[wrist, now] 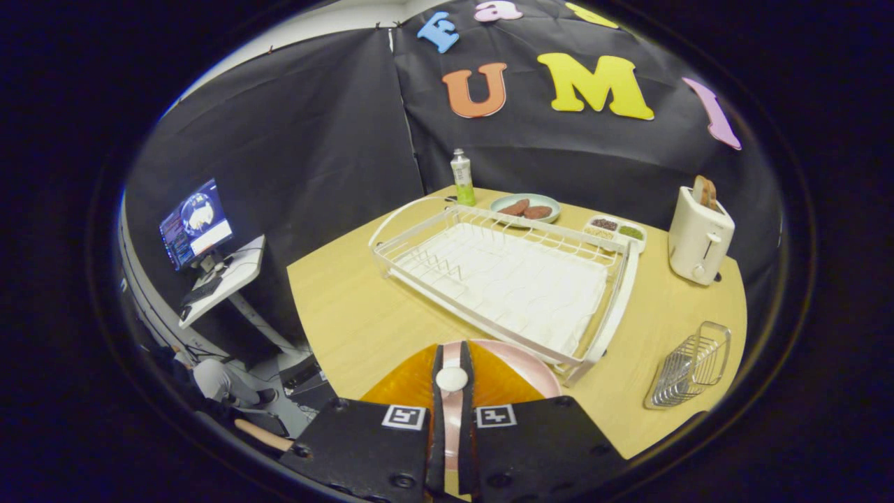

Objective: Take the plate from the dish rack, then take the spoon from the basket and place it into the plate.

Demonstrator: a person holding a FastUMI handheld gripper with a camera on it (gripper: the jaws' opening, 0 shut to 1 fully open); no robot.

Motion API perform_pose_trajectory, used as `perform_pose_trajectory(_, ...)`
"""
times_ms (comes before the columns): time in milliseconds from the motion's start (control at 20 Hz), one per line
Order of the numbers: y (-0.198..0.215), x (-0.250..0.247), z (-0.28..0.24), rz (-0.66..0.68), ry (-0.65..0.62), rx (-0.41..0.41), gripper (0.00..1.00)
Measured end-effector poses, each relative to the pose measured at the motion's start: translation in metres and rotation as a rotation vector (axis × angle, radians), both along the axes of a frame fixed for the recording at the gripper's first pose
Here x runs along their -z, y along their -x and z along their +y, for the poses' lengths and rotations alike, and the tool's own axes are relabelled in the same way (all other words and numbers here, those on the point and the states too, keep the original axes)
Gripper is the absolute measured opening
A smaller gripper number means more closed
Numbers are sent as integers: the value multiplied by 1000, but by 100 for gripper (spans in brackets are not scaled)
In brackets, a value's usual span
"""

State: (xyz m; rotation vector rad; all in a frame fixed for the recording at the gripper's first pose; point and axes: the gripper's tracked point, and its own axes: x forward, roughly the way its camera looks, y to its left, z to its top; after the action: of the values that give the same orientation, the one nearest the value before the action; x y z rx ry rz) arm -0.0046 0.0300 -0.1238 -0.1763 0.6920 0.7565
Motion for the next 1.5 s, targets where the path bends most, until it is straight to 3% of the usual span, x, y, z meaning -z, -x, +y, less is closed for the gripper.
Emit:
perform_pose_trajectory(300,-11,-9,-10,-41,-20,52,24)
perform_pose_trajectory(500,-20,-20,-17,-71,-71,111,58)
perform_pose_trajectory(800,-32,-59,-54,-280,-118,319,79)
perform_pose_trajectory(950,-25,-82,-81,-421,-117,449,95)
perform_pose_trajectory(1300,33,-116,-126,-683,-129,636,100)
perform_pose_trajectory(1500,68,-106,-135,-710,-186,743,100)
